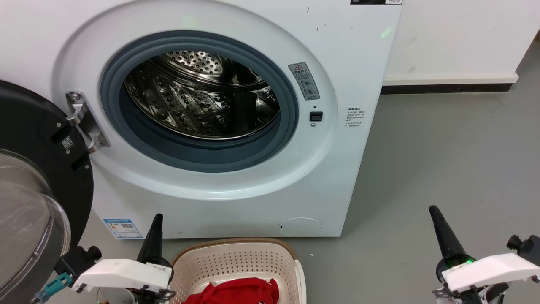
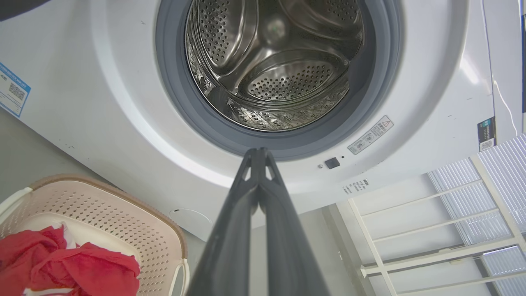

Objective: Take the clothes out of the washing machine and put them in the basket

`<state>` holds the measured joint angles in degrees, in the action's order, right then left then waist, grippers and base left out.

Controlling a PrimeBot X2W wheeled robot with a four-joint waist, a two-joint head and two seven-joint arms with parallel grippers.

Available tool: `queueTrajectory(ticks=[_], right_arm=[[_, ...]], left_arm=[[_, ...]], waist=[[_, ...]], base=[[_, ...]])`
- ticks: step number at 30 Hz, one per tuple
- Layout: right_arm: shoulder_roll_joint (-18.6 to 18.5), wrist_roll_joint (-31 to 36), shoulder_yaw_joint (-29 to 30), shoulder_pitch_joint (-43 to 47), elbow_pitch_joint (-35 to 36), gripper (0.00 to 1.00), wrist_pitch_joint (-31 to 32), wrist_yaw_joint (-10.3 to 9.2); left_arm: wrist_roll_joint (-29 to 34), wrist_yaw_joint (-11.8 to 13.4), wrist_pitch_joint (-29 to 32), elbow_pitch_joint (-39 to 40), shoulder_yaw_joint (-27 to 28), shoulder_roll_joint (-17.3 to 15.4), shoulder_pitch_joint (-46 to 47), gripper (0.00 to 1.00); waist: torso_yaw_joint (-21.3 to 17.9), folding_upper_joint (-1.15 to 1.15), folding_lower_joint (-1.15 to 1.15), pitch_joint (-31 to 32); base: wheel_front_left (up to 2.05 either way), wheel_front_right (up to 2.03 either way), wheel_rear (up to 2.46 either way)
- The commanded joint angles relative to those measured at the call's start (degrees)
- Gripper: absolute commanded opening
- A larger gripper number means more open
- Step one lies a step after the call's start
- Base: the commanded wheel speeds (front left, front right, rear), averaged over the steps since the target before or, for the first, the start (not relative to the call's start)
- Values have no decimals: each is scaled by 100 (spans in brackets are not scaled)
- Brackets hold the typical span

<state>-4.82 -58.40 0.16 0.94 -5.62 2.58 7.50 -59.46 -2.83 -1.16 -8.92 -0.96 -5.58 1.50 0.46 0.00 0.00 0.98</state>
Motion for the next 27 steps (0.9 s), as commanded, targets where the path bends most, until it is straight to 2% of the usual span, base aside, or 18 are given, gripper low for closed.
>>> queueTrajectory(ticks=[1, 27], right_arm=[[-30, -160, 24, -197, 19, 0, -1, 0], [-22, -1745, 181, -435, -371, 0, 83, 0]], left_arm=[[-140, -36, 24, 23, 55, -10, 124, 0], [-1636, -247, 308, -217, 303, 69, 309, 0]], waist=[[0, 0, 0, -2], [-18, 0, 0, -46]], base=[[0, 0, 0], [0, 0, 0]])
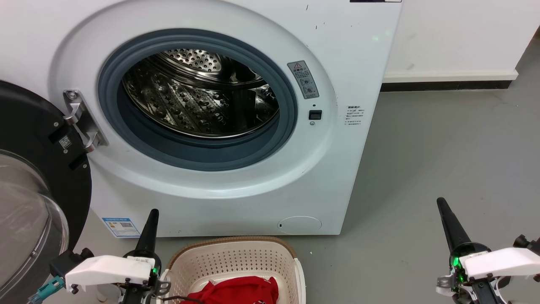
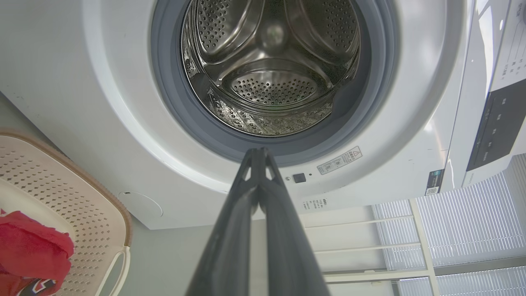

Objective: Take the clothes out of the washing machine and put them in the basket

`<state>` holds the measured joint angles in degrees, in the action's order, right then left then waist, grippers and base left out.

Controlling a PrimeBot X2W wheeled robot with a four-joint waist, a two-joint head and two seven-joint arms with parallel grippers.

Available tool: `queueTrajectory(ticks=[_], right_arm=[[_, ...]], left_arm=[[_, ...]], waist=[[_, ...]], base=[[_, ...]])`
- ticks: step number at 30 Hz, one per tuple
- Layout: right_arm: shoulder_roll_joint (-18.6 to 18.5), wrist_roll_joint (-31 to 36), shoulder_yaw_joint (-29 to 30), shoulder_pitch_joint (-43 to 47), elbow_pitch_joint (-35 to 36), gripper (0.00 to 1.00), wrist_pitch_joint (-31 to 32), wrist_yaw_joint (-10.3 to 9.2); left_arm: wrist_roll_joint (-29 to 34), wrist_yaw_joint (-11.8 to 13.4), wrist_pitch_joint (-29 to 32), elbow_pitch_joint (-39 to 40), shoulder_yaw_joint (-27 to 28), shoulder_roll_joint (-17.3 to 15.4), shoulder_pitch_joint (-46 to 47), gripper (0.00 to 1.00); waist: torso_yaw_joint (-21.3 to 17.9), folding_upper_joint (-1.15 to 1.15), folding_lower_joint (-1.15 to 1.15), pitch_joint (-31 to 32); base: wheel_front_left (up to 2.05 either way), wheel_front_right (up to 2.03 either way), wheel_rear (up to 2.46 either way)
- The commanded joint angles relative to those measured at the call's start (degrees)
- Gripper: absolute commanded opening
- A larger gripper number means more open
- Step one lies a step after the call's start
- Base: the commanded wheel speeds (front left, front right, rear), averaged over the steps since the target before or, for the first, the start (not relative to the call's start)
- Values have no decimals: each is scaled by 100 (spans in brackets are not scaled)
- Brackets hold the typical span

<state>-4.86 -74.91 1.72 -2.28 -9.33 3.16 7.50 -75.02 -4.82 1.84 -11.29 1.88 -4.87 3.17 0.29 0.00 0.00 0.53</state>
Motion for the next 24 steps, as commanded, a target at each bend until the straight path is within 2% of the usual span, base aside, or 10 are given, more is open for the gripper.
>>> queueTrajectory(ticks=[1, 24], right_arm=[[-17, -147, 31, -127, -13, 0, 29, 0], [13, -1258, 164, -310, -295, 0, 94, -1]], left_arm=[[-132, -53, 22, 10, 28, 2, 142, 0], [-1187, -190, 245, -168, 226, 76, 248, 0]], waist=[[-1, 0, 0, -2], [-17, 0, 0, -41]], base=[[0, 0, 0], [0, 0, 0]])
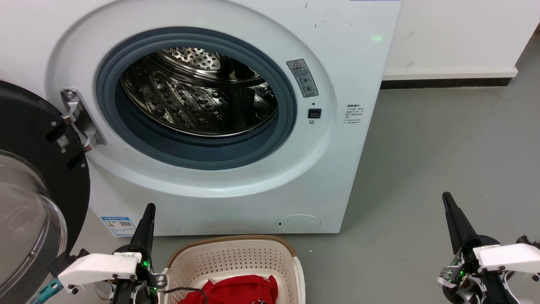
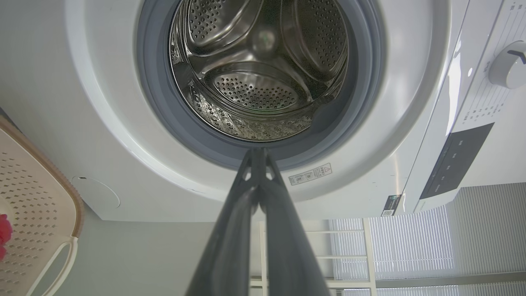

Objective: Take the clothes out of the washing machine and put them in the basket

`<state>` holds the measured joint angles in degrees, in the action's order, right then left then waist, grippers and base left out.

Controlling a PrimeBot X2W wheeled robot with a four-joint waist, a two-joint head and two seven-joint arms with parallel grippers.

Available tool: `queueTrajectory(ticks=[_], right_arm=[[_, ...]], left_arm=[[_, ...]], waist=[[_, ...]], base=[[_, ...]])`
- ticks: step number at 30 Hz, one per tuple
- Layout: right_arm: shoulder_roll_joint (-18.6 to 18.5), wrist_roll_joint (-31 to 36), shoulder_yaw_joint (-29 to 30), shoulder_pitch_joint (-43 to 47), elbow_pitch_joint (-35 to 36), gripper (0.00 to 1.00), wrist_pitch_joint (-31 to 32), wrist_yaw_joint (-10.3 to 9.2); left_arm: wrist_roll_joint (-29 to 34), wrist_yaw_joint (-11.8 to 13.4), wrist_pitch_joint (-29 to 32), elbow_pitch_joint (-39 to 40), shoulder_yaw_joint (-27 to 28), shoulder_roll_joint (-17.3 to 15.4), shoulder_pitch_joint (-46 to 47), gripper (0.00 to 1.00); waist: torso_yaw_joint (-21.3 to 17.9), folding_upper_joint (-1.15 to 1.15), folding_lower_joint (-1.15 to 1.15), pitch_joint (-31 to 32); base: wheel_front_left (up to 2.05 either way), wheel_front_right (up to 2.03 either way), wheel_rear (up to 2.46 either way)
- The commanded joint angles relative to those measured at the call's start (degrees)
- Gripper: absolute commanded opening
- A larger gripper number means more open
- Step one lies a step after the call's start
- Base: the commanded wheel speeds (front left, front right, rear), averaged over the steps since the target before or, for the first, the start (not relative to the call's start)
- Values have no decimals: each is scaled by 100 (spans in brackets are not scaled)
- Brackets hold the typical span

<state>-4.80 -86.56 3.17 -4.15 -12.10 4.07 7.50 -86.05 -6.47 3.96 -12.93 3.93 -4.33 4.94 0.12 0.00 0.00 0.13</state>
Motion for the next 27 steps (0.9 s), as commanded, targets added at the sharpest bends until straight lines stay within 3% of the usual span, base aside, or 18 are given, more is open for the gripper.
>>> queueTrajectory(ticks=[1, 17, 27], right_arm=[[8, -138, 26, -120, -31, 0, 8, -1], [32, -790, 111, -217, -201, 0, 61, -2], [46, -751, 133, -221, -197, 0, 86, -2]], left_arm=[[-125, -32, 36, -12, 31, 25, 80, 0], [-750, -119, 176, -119, 151, 58, 137, 0], [-726, -117, 181, -118, 162, 66, 135, 0]], waist=[[-1, 0, 0, -3], [-12, 0, 0, -30], [-12, 0, 0, -31]], base=[[0, 0, 0], [0, 0, 0], [0, 0, 0]])
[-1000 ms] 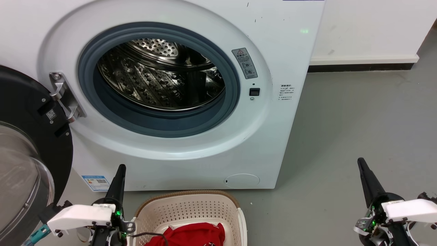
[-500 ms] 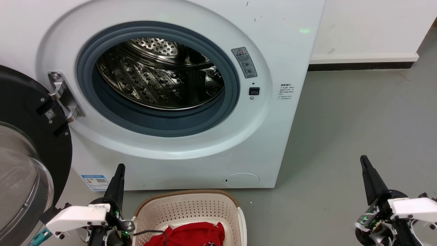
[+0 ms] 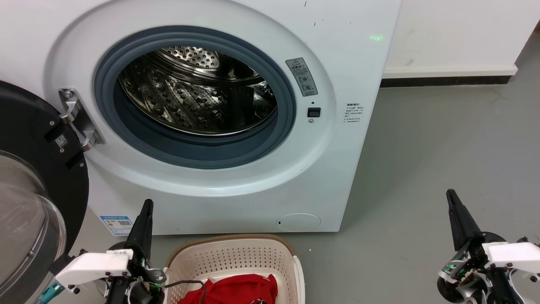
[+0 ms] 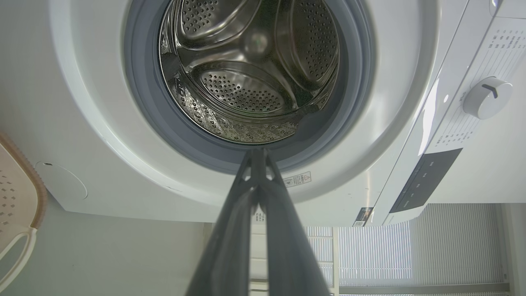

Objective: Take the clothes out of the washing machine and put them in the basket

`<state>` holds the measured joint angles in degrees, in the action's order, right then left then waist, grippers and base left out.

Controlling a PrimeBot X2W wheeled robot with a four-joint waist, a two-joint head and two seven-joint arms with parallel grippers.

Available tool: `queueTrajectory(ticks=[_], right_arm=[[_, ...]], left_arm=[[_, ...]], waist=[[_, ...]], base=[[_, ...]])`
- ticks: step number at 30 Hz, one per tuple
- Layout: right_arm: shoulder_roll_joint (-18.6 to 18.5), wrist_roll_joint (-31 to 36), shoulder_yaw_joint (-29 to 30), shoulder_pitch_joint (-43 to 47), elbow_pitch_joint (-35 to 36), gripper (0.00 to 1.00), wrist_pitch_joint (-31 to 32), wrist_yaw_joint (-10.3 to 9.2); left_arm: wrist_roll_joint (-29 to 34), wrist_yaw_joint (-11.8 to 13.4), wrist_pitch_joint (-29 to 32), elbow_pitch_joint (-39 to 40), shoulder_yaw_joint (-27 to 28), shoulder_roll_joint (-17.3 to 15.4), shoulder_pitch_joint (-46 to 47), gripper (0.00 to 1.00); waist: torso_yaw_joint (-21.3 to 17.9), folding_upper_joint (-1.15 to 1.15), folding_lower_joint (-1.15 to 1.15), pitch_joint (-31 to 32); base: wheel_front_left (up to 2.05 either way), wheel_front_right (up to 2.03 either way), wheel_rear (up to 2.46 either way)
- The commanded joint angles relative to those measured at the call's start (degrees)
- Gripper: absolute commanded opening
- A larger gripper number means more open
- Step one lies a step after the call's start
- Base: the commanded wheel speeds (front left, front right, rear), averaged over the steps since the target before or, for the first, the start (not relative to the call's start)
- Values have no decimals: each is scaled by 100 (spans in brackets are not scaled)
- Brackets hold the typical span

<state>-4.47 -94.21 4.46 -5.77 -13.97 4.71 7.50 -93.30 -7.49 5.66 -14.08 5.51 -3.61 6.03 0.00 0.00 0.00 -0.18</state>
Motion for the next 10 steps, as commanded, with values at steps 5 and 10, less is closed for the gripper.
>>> queueTrajectory(ticks=[5, 10], right_arm=[[23, 27, 16, -61, -12, 0, 28, -2], [32, 39, 31, -63, -13, 0, 40, -2]], left_arm=[[9, -15, 16, -2, 11, -2, 26, 0], [20, -15, 18, -3, 19, 5, 27, 0]], waist=[[0, 0, 0, 0], [0, 0, 0, 0]], base=[[0, 0, 0], [0, 0, 0]])
